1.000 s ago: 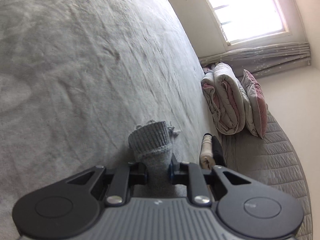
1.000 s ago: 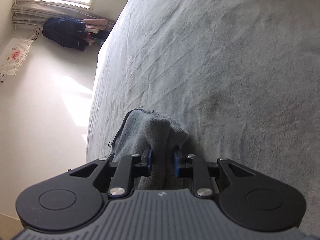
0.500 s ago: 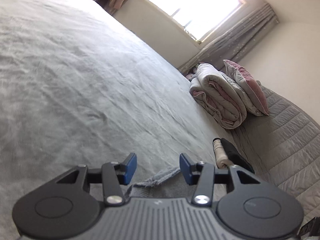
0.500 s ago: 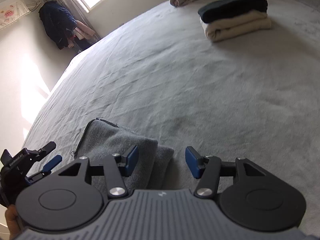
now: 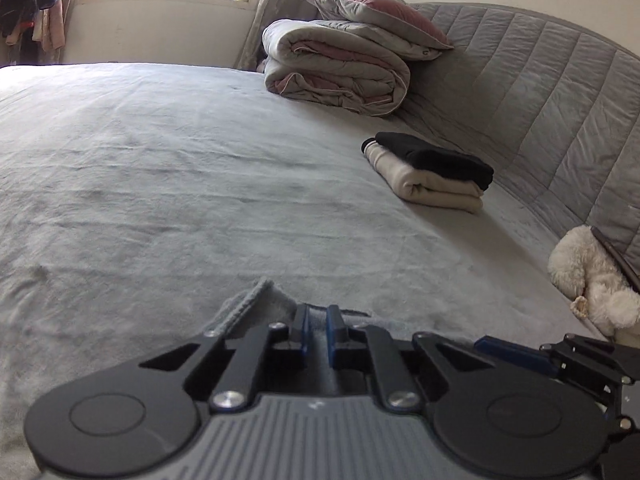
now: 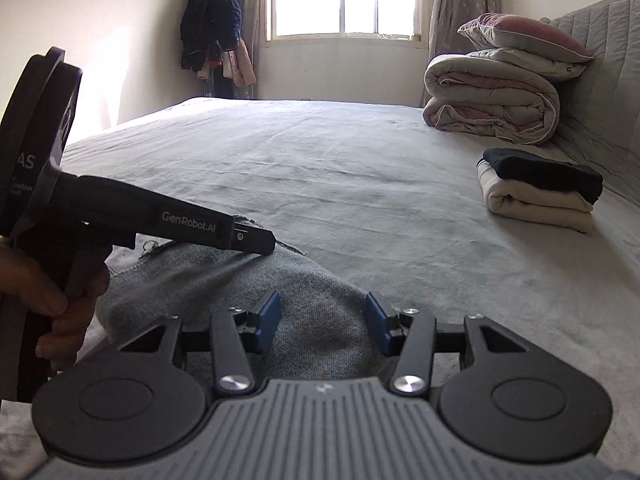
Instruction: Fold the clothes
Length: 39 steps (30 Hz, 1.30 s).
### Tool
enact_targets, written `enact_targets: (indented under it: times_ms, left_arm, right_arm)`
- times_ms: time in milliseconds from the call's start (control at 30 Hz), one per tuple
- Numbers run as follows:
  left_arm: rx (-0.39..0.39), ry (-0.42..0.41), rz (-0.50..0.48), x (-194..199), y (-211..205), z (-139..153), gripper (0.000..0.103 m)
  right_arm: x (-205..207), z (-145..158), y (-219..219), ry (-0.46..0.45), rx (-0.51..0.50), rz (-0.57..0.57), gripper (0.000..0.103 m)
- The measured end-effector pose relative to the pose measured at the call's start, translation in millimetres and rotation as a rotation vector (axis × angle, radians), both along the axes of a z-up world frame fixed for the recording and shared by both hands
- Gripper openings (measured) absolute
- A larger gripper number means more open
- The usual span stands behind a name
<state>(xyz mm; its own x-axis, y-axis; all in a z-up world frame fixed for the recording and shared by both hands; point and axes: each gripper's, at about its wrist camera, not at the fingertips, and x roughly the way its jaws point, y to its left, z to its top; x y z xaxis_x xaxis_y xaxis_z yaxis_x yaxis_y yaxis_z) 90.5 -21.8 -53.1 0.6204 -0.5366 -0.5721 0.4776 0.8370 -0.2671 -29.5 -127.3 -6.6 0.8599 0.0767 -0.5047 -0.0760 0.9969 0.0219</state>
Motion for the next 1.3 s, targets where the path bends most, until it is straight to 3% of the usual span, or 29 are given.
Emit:
enact_targets:
  times_ms: [100, 333, 400, 500, 533, 567, 667, 800, 900, 1100, 1200, 1300]
  left_arm:
    - [-0.019, 0.002, 0.03, 2.7, 6.1, -4.7, 0.003]
    - [-0.074, 0.026, 0.107, 4.2, 26.4, 6.6, 0.003]
    - [-0.096, 0.038, 0.136, 3.9, 35.4, 11.9, 0.008]
    - [-0.133, 0.08, 0.16, 5.3, 50.4, 17.7, 0.04]
    - [-0.14, 0.11, 0.168, 6.8, 55.3, 17.8, 0.062]
    - [-0.15, 0.14, 0.168, 8.5, 59.9, 17.1, 0.069]
    - [-0.19, 0.259, 0.15, 15.9, 71.5, 8.2, 0.073]
    - [-0.224, 0.397, 0.149, 23.0, 79.7, -11.1, 0.073]
    - [-0.276, 0.454, 0.147, 25.5, 85.2, -19.9, 0.072]
    - [-0.362, 0.491, 0.136, 21.0, 85.7, -31.6, 0.07]
    - [-0.423, 0.491, 0.182, 13.4, 87.7, -38.4, 0.061]
    - [-0.499, 0.508, 0.228, 5.8, 89.1, -46.4, 0.045]
  right_arm:
    - [3.7, -3.7, -15.2, 0.005, 0.053, -0.016, 0.047]
    - [-12.4, -1.9, -53.8, 0.054, 0.233, -0.106, 0.047]
    - [-20.3, -1.7, -61.8, 0.075, 0.299, -0.113, 0.047]
    - [-29.1, -1.7, -74.6, 0.12, 0.435, -0.1, 0.054]
    - [-31.8, -2.6, -78.7, 0.138, 0.487, -0.095, 0.056]
    - [-34.2, -4.8, -82.8, 0.157, 0.547, -0.092, 0.058]
    - [-37.5, -13.2, -95.8, 0.214, 0.737, -0.1, 0.068]
    - [-35.0, -30.8, -105.1, 0.292, 0.937, -0.133, 0.069]
    - [-32.0, -49.5, -106.2, 0.374, 1.1, -0.142, 0.069]
    - [-30.4, -52.0, -78.3, 0.341, 1.037, -0.128, 0.066]
    - [-27.9, -58.3, -69.6, 0.323, 1.063, -0.147, 0.046]
    - [-24.5, -62.7, -67.1, 0.316, 1.137, -0.18, 0.042]
